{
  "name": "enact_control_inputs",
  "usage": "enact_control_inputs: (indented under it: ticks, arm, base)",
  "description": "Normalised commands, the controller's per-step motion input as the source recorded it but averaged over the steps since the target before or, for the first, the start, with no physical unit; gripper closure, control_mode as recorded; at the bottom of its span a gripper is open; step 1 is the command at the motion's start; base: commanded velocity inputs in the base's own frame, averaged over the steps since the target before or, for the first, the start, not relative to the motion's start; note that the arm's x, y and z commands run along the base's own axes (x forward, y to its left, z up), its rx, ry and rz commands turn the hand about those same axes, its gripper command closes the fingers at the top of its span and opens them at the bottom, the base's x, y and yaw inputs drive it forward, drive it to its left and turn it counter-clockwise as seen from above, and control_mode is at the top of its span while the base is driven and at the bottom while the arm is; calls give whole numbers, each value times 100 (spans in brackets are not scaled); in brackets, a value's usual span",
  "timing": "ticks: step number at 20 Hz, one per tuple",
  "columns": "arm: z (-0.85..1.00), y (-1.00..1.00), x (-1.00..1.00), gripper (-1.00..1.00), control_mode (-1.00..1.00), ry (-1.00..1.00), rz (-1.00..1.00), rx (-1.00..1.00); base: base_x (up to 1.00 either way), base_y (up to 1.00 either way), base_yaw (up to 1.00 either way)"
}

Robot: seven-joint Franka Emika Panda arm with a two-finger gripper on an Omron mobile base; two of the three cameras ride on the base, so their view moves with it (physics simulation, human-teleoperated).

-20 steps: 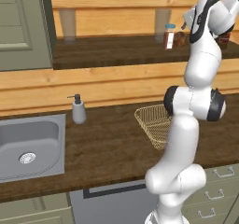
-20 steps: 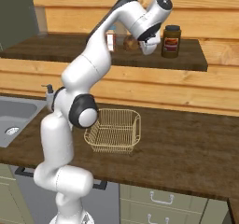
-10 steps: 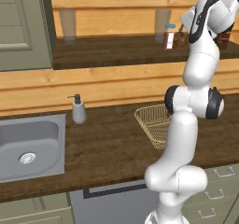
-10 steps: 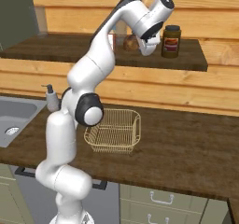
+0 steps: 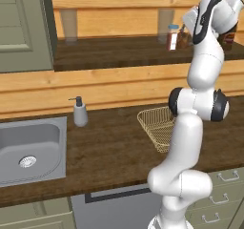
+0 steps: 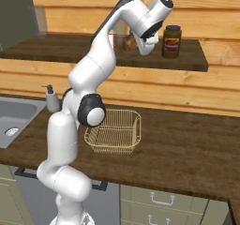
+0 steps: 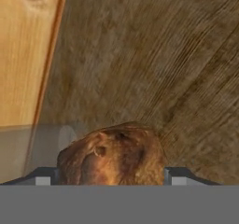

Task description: Open the cabinet, pick up the bread from the cabinet and place it in the basket. Then move the basket to the dining counter.

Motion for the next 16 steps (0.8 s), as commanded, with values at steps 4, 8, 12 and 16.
enact_control_inputs:
  ticks: [4, 8, 12, 16]
  arm:
    - [-21, 32, 0, 100, -100, -5, 0, 0]
    - [11, 4, -43, 100, -100, -22, 0, 0]
    - [14, 0, -99, 100, -100, -31, 0, 0]
    - [-14, 4, -100, 100, -100, -23, 0, -2]
  base:
    - [0, 0, 0]
    - [0, 0, 0]
    - [0, 0, 0]
    - [0, 0, 0]
